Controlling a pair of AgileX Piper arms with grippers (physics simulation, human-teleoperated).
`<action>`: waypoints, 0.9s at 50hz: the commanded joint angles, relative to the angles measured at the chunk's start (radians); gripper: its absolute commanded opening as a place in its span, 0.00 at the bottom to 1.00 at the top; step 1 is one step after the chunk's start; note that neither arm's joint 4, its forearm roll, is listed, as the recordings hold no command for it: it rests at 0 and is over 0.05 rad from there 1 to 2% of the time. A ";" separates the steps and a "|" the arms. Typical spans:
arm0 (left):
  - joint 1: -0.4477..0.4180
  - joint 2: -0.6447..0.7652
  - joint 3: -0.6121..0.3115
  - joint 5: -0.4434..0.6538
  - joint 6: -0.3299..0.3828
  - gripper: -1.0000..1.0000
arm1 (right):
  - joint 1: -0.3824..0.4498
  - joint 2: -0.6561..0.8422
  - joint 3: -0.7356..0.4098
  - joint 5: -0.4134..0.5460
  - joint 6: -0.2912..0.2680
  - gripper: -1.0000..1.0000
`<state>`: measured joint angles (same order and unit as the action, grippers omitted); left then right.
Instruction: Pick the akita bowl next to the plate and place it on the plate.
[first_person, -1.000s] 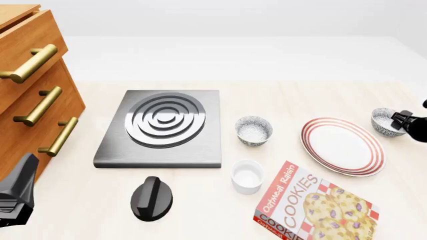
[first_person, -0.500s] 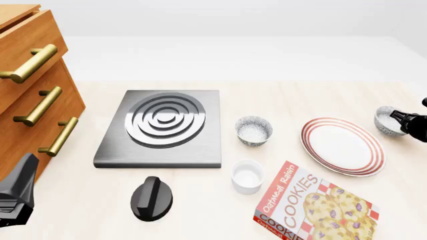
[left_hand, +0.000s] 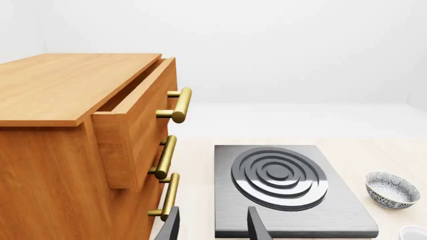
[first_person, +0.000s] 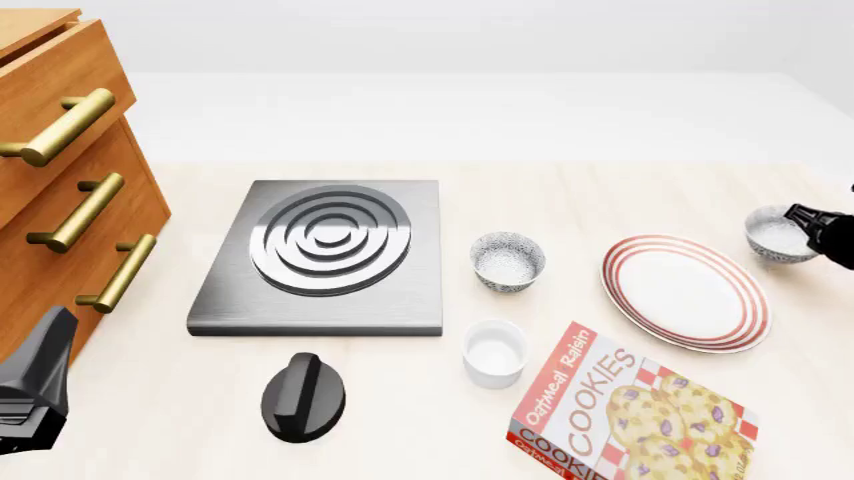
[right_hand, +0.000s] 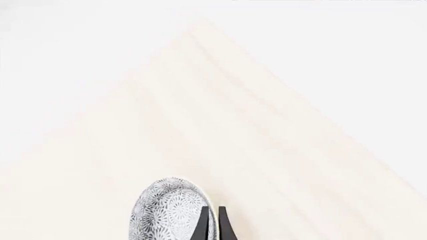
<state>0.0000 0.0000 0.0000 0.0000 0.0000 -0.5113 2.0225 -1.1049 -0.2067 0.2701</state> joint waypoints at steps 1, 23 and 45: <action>0.000 0.000 0.000 0.000 0.000 1.00 | 0.013 -0.058 0.006 0.028 0.026 0.00; 0.000 0.000 0.000 0.000 0.000 1.00 | 0.051 -0.143 0.048 0.051 0.057 0.00; 0.000 0.000 0.000 0.000 0.000 1.00 | 0.112 -0.271 0.148 0.052 0.081 0.00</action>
<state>0.0000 0.0000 0.0000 0.0000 0.0000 -0.4252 1.8047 -0.9921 -0.1552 0.3344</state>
